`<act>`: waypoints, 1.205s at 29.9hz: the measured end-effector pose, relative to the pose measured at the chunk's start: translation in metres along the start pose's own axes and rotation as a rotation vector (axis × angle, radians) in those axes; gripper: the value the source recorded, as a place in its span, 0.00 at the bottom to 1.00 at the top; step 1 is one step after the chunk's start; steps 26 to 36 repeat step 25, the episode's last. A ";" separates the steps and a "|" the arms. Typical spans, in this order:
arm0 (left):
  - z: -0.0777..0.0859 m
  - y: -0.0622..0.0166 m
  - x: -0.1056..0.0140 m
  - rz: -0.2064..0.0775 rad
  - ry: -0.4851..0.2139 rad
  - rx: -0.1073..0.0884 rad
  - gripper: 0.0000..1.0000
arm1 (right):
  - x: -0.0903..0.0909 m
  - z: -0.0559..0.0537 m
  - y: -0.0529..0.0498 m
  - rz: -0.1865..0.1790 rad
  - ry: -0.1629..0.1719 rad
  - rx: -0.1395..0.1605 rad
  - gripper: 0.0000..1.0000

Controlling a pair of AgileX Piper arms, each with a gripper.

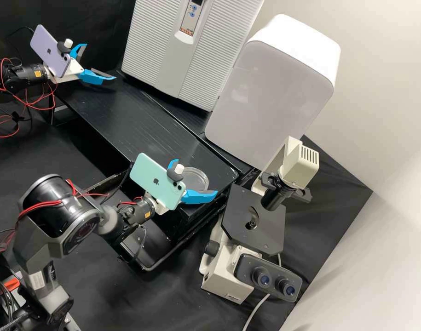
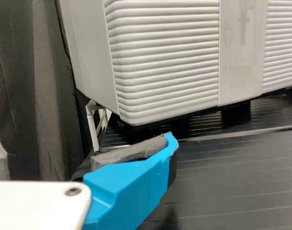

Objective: Slide the petri dish to the right

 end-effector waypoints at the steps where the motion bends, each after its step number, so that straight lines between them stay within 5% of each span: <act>1: 0.000 0.0000 0.000 0.000 0.000 0.000 1.00 | 0.000 -0.001 0.001 0.003 0.003 0.000 1.00; 12: 0.000 0.0000 0.000 0.000 0.000 0.000 1.00 | -0.019 -0.002 0.005 0.044 0.036 -0.014 1.00; 17: 0.000 0.0000 0.000 0.000 0.000 0.000 1.00 | -0.036 -0.004 0.009 0.179 0.036 -0.028 1.00; 21: 0.000 0.0000 0.000 0.000 0.000 0.000 1.00 | -0.046 -0.002 0.017 0.221 0.066 -0.003 1.00; 25: 0.000 0.0000 0.000 0.000 0.000 0.000 1.00 | -0.052 -0.001 0.024 0.232 0.112 0.048 1.00; 36: 0.000 0.0000 0.000 0.000 0.000 0.000 1.00 | -0.052 -0.001 0.024 0.232 0.112 0.048 1.00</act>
